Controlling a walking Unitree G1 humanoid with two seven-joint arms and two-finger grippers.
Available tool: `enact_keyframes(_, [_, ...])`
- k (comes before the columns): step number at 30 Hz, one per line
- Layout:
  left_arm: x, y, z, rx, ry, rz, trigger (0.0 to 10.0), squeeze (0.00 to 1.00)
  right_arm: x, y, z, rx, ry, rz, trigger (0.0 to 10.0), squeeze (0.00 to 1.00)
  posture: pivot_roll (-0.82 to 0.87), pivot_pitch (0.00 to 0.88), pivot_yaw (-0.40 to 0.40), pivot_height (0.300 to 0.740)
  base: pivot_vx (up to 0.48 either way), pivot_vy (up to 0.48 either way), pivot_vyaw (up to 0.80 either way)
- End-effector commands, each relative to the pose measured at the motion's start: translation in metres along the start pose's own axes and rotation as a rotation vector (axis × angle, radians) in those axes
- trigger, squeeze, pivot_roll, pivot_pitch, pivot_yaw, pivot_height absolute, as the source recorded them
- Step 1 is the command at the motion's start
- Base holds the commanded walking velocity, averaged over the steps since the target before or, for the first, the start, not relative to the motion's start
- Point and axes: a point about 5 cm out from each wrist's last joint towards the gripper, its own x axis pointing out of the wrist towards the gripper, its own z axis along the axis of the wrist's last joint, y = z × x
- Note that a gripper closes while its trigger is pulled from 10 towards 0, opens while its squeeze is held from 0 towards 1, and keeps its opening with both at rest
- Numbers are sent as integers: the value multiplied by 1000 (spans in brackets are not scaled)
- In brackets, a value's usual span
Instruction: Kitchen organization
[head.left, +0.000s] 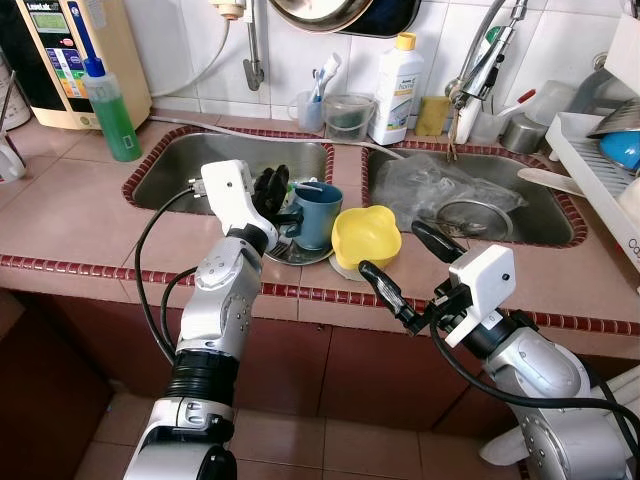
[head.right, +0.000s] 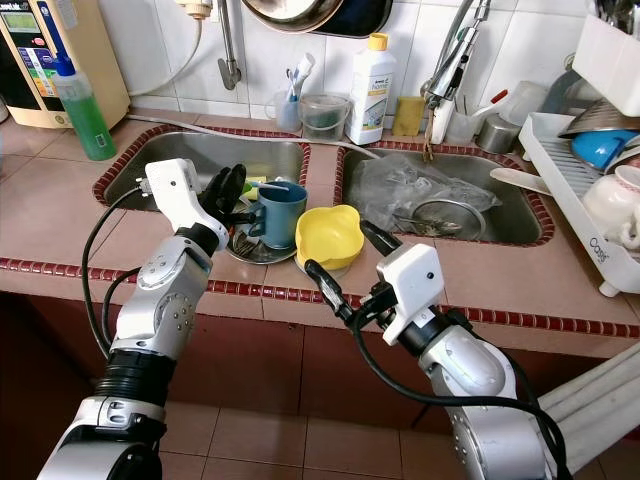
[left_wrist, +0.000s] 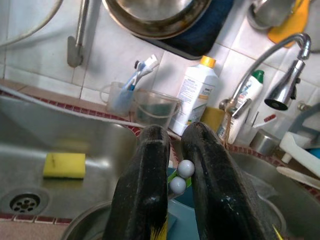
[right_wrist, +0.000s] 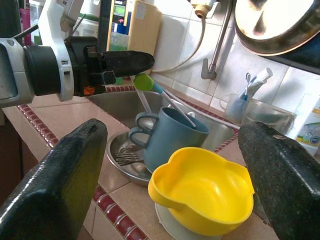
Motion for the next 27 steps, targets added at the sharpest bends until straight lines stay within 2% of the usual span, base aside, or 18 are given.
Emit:
enact_keyframes(1, [4, -7, 3, 26, -4, -50, 10000, 0, 1, -3, 2, -21, -4, -2, 10000, 0, -180, 0, 14, 740, 0, 0, 0])
enact_keyframes(13, [-4, 2, 2, 141, 28, -170, 10000, 0, 2, -4, 1, -23, -3, 7, 10000, 0, -169, 0, 4, 740, 0, 0, 0])
enact_keyframes(20, [-7, 16, 3, 167, 40, -160, 10000, 0, 3, -4, 2, -23, -6, 13, 10000, 0, -164, 0, 1, 740, 0, 0, 0])
enact_keyframes(27, [-8, 19, 4, 167, 40, -152, 10000, 0, 3, -4, 1, -22, -4, 15, 10000, 0, -163, 0, -1, 740, 0, 0, 0])
